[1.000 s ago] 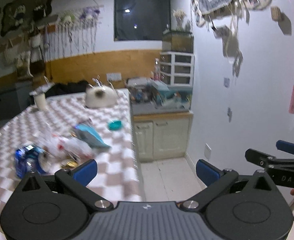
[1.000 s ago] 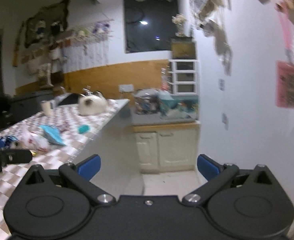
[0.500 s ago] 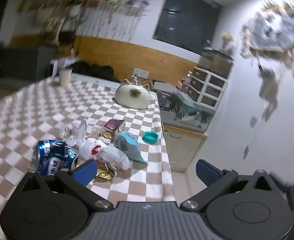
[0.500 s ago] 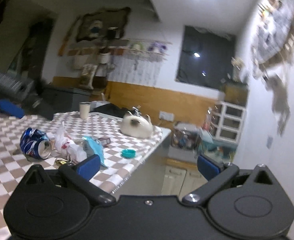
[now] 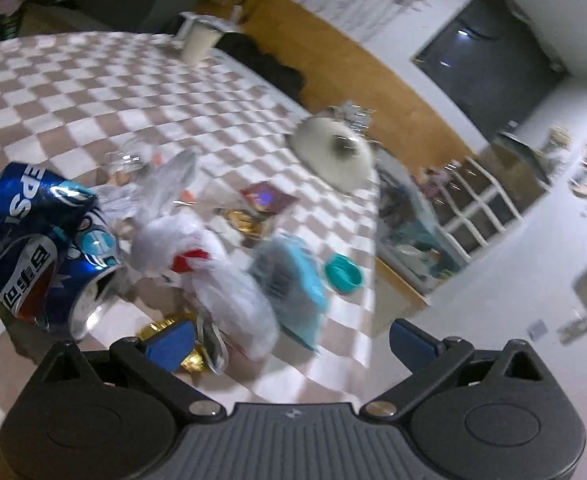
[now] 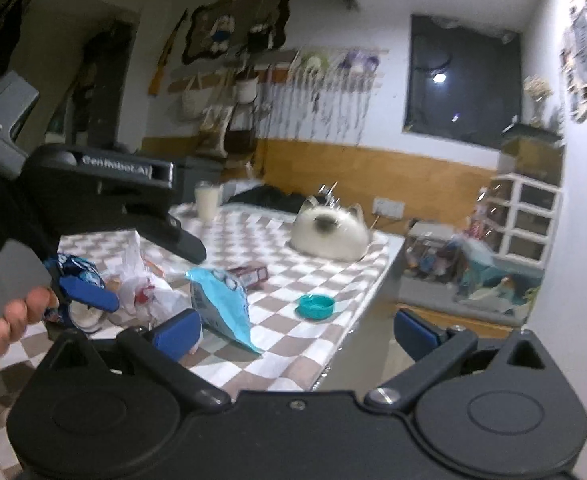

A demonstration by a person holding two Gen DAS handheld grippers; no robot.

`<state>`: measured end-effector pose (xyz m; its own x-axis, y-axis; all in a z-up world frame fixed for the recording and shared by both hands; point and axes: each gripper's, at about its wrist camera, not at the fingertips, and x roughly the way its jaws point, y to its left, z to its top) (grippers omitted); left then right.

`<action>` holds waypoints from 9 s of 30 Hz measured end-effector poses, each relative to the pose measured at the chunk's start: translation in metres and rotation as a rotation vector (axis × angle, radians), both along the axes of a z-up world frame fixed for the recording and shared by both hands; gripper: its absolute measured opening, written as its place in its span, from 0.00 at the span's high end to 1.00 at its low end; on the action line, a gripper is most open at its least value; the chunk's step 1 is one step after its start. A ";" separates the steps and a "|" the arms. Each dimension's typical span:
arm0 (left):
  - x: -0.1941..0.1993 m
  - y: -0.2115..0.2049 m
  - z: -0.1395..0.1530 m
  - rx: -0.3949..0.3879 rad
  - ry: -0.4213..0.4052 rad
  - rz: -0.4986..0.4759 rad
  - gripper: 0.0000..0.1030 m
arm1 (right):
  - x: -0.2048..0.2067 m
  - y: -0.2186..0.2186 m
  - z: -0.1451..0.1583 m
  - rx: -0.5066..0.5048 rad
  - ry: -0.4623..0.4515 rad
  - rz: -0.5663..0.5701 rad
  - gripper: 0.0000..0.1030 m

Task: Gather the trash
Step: 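Grasp the light-blue wrapper with the right gripper and lift it, then grasp the white plastic bag with the left gripper while the right gripper regrasps the light-blue bag, then carry the white bag and light-blue bag with both grippers over the floor bin, then open the left gripper dropping the white bag while the right gripper drops the light-blue bag, then lift both open grippers up away from the bin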

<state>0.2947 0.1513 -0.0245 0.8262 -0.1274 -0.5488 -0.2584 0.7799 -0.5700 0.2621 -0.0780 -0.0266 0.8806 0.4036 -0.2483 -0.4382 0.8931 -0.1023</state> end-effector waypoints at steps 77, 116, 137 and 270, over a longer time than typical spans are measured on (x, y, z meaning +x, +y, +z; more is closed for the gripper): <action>0.034 0.014 -0.043 0.227 -0.048 -0.010 0.67 | 0.146 0.018 -0.030 0.321 0.457 0.042 0.24; -0.029 -0.004 -0.011 0.247 -0.129 -0.115 0.71 | 0.071 0.026 -0.005 0.246 0.410 0.053 0.51; -0.120 -0.034 0.010 0.405 -0.098 -0.114 0.71 | -0.026 -0.010 0.011 0.198 0.323 -0.005 0.51; 0.125 -0.306 -0.473 0.511 0.553 -0.706 0.14 | 0.134 -0.262 -0.458 0.116 0.988 -0.506 0.14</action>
